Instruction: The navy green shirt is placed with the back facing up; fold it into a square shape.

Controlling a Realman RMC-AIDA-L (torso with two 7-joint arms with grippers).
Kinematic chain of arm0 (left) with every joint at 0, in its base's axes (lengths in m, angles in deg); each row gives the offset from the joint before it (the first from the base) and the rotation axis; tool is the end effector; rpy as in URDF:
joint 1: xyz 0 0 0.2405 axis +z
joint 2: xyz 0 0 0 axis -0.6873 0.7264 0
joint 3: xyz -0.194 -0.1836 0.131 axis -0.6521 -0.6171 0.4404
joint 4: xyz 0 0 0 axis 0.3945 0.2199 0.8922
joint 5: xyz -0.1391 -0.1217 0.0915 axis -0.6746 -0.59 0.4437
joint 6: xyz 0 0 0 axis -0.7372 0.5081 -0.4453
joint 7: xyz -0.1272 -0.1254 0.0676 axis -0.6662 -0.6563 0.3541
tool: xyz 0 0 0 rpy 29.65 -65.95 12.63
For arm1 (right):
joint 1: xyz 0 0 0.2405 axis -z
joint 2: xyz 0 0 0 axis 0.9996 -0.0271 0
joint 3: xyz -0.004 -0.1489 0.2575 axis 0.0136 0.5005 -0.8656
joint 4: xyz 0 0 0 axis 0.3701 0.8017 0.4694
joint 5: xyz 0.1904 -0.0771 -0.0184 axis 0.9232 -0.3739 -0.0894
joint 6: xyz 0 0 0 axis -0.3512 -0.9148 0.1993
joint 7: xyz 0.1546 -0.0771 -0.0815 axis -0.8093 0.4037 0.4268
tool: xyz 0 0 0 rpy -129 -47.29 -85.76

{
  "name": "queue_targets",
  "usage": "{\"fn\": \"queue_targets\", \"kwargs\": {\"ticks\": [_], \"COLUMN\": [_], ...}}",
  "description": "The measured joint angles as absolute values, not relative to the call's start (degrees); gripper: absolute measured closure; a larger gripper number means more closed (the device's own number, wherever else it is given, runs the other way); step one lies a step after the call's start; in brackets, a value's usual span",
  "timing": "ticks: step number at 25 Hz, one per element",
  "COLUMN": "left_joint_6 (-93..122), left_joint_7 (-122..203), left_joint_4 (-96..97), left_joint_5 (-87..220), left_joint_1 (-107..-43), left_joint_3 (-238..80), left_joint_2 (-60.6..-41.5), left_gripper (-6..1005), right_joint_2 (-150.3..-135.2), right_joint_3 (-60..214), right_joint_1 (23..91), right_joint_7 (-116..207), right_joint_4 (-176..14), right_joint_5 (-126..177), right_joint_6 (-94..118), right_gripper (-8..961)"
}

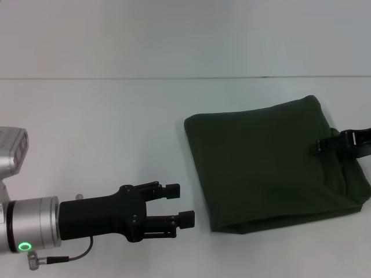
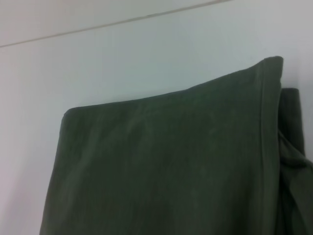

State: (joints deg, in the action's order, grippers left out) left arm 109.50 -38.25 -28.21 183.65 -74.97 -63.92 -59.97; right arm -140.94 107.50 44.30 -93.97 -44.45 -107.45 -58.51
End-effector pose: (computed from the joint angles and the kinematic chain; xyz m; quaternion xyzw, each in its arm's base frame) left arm -0.2522 0.3076 -0.0915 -0.8983 -0.2851 -0.3338 0.0179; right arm 0.3119 0.4447 -0.0005 -0.7806 0.5934 0.0260 0.1947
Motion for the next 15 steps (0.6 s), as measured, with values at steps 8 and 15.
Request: {"fn": "queue_targets", "kwargs": {"ticks": [8,15], "left_joint_6": [109.5,109.5], "left_joint_7": [-38.3,-38.3], "left_joint_4": [-28.2,-28.2], "left_joint_5": [183.7,183.7], "left_joint_1": [-74.9,-74.9], "left_joint_3": [-63.9,-63.9], "left_joint_2": [-59.97,-59.97], "left_gripper": [124,124], "right_joint_2": [-141.02,-141.22], "right_joint_3": [107.3,107.5], "right_joint_1": [44.1,44.2], "right_joint_7": [-93.8,-93.6], "right_joint_4": [-44.4,-45.2], "right_joint_5": [-107.4,-107.4], "right_joint_6": [-58.5,-57.9], "right_gripper": [73,75]}}
